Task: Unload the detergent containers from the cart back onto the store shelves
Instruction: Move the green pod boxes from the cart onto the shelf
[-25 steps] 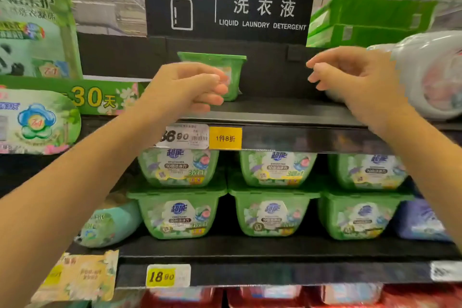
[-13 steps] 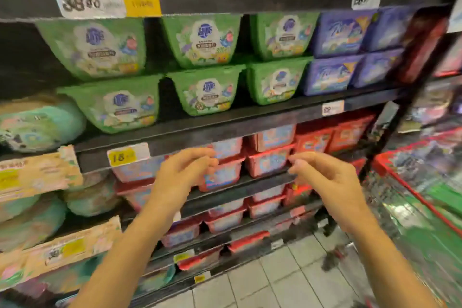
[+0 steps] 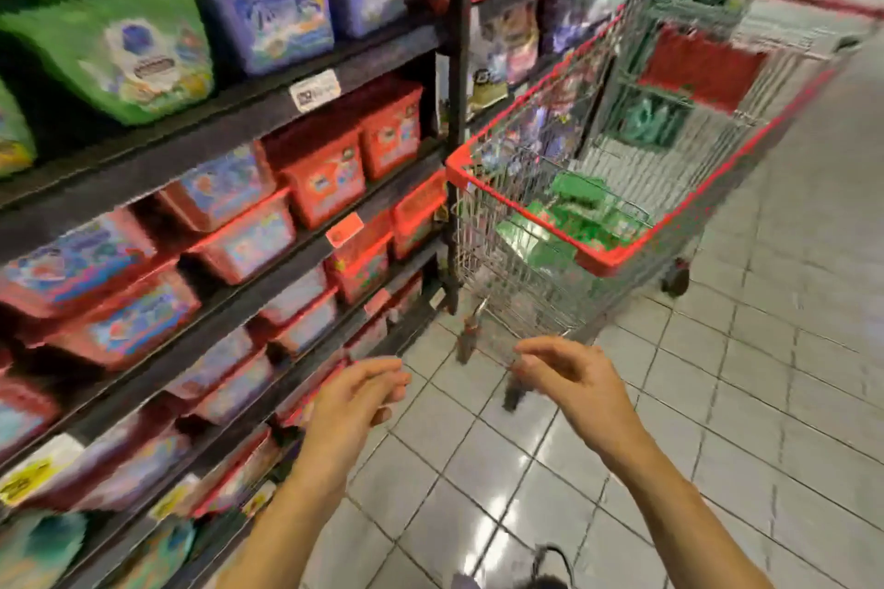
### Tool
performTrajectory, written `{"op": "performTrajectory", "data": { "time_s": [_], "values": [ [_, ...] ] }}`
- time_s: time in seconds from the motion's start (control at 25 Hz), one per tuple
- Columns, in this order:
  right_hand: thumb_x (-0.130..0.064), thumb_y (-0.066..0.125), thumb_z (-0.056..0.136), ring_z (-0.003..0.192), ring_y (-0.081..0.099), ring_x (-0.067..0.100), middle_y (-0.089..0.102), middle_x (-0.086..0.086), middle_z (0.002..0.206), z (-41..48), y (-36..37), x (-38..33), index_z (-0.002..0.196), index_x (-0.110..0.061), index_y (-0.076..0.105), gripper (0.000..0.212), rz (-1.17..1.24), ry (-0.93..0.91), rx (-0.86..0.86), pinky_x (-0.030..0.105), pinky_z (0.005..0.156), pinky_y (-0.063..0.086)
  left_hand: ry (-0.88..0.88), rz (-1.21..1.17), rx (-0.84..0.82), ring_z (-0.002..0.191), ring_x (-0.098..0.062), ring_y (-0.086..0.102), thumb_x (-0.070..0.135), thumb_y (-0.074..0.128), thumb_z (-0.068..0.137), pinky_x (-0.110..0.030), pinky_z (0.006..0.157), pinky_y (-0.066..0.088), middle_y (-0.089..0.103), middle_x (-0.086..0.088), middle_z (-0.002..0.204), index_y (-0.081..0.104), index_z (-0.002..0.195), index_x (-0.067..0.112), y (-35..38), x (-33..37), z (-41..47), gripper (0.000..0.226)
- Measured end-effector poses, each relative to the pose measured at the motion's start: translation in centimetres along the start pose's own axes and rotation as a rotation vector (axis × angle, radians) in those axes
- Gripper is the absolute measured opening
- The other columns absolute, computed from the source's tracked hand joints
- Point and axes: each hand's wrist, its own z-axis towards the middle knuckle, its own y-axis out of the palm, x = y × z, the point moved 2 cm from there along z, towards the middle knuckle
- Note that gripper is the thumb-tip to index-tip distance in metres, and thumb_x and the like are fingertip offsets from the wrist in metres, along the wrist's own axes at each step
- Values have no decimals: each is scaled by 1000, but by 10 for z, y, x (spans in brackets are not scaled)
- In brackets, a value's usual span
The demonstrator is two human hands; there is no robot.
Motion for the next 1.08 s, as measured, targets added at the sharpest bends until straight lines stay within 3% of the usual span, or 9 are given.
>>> {"op": "performTrajectory", "data": {
  "time_s": [0.08,0.24,0.4,0.56,0.72,0.88,0.96,1.08],
  "values": [
    [-1,62,89,75,66,25,70,25,86,5,-36,8,93,-8,72,12,-5,20,22,34,73,55,-2,2,-29,84,-16,66,8,61,89,-29,76,48,75,-10,93,73,93,15,40,6,9,14],
    [2,62,88,64,62,6,70,10,75,34,-119,17,85,-21,71,25,-15,8,70,16,66,51,9,18,-84,83,-15,65,7,58,90,-29,76,49,74,-11,91,73,93,18,130,23,34,18],
    [0,63,88,66,62,5,70,-5,73,86,-195,15,81,-29,71,31,-41,-43,75,19,70,52,43,-42,-109,72,-9,64,4,57,90,-18,61,50,74,-3,82,72,89,18,209,48,66,20],
    [2,62,88,75,63,18,69,11,81,146,-247,7,86,-27,70,30,-67,-110,89,33,74,53,89,-26,-174,74,-13,61,5,56,91,-19,59,49,73,-9,88,71,92,16,268,82,109,20],
    [1,61,90,75,65,11,69,14,85,221,-288,3,89,-23,69,25,-59,-133,145,23,72,54,171,13,-227,76,-9,64,5,54,93,-19,67,48,75,-4,87,70,95,18,319,120,178,21],
    [3,60,90,72,62,18,67,17,83,303,-320,-2,92,-15,67,19,-77,-117,209,26,72,53,219,46,-271,73,0,68,9,54,94,-11,59,50,76,5,85,69,100,20,366,156,257,19],
    [3,58,90,70,60,18,67,16,83,342,-337,-4,95,-11,66,16,-79,-78,231,22,69,51,202,47,-287,72,-1,67,10,55,93,-10,56,49,75,2,86,69,101,19,389,171,295,18],
    [1,57,92,72,60,19,67,17,86,401,-364,-5,98,-9,65,15,-113,-23,241,30,73,50,169,88,-307,73,-6,65,10,59,91,-13,56,48,72,-2,86,69,99,20,429,191,351,16]
  ]
}}
